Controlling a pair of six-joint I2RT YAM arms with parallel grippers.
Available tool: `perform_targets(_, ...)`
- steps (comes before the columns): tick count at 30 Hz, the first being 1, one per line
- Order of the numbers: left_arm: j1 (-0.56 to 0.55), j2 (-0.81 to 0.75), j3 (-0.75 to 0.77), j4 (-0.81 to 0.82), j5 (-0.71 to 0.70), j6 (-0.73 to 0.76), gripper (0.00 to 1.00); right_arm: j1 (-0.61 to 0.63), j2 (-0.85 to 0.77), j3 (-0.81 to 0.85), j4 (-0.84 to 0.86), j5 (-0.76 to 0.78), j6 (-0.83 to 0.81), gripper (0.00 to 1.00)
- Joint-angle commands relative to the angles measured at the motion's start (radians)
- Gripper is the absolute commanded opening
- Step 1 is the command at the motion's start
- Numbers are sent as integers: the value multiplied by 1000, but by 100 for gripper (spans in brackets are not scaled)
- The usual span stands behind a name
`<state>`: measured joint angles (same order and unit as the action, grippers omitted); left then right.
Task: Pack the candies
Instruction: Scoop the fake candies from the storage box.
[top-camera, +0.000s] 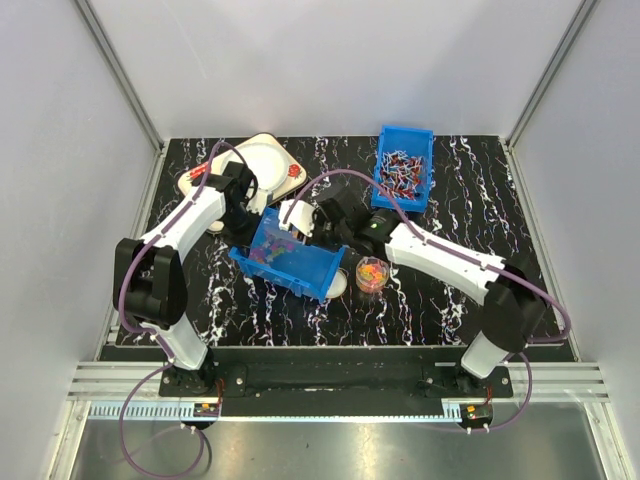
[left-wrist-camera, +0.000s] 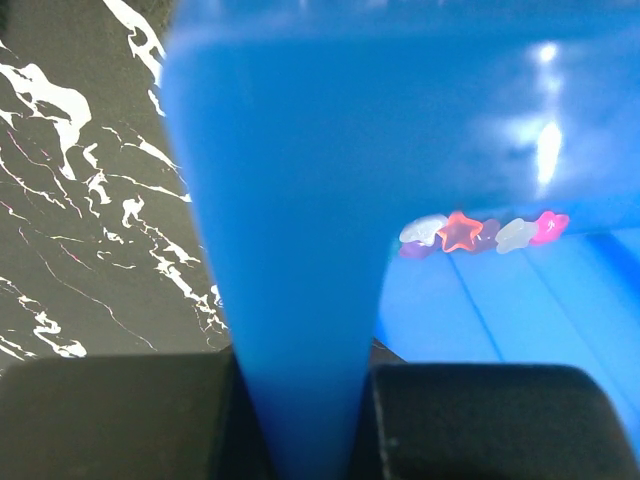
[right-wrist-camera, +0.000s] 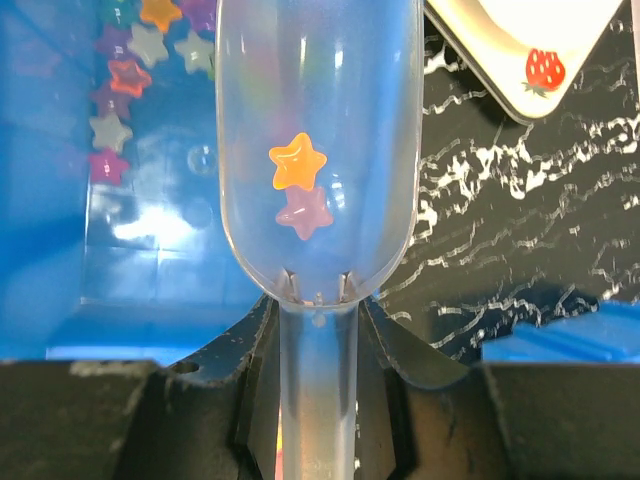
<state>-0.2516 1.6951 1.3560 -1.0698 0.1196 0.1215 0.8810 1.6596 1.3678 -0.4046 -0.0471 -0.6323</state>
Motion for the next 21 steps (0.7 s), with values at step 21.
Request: perform_targets(21,-3,-34,74,7,65,-17,0,-148,-566,-275,-457,134,-210,0)
